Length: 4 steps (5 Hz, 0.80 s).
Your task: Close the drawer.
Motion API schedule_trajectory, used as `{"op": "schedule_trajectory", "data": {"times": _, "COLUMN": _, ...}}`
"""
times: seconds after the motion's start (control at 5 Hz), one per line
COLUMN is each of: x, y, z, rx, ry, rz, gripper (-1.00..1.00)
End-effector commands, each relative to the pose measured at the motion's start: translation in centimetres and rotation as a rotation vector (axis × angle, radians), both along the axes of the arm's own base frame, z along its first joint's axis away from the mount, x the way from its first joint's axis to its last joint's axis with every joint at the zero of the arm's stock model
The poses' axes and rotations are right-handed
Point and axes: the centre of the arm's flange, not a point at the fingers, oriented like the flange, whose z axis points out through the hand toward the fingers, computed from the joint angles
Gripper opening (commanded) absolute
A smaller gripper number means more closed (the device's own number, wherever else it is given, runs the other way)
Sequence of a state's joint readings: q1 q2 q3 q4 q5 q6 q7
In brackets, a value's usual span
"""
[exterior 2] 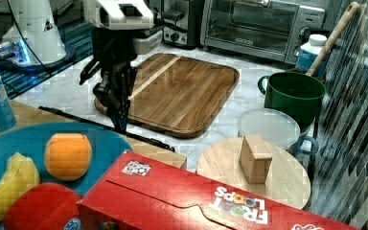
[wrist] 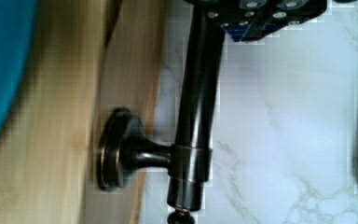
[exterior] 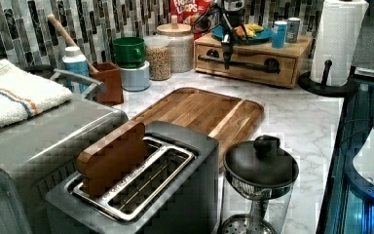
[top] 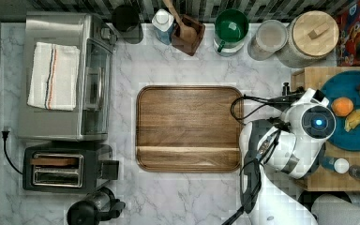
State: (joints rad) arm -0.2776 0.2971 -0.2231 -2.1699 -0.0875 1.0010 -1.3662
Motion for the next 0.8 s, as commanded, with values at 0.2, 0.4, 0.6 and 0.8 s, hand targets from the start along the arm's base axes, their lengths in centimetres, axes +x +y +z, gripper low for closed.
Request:
{"op": "schedule_trajectory", "data": {"times": 0.2, "x": -0.80, "y": -8.76, "z": 7.36, "rx": -0.140, "ry": -0.043, "rz": -0.141, "gripper": -1.00}}
{"op": "schedule_trajectory", "data": {"times": 0.4, "x": -0.80, "y": -8.76, "z": 7.37, "rx": -0.140, "ry": -0.044, "rz": -0.141, "gripper": -1.00}}
{"op": "schedule_trajectory", "data": {"times": 0.6, "x": -0.81, "y": -8.77, "z": 7.36, "rx": -0.140, "ry": -0.043, "rz": -0.141, "gripper": -1.00}}
{"op": "schedule_trajectory", "data": {"times": 0.8, "x": -0.80, "y": -8.76, "z": 7.38, "rx": -0.140, "ry": -0.044, "rz": -0.141, "gripper": -1.00}}
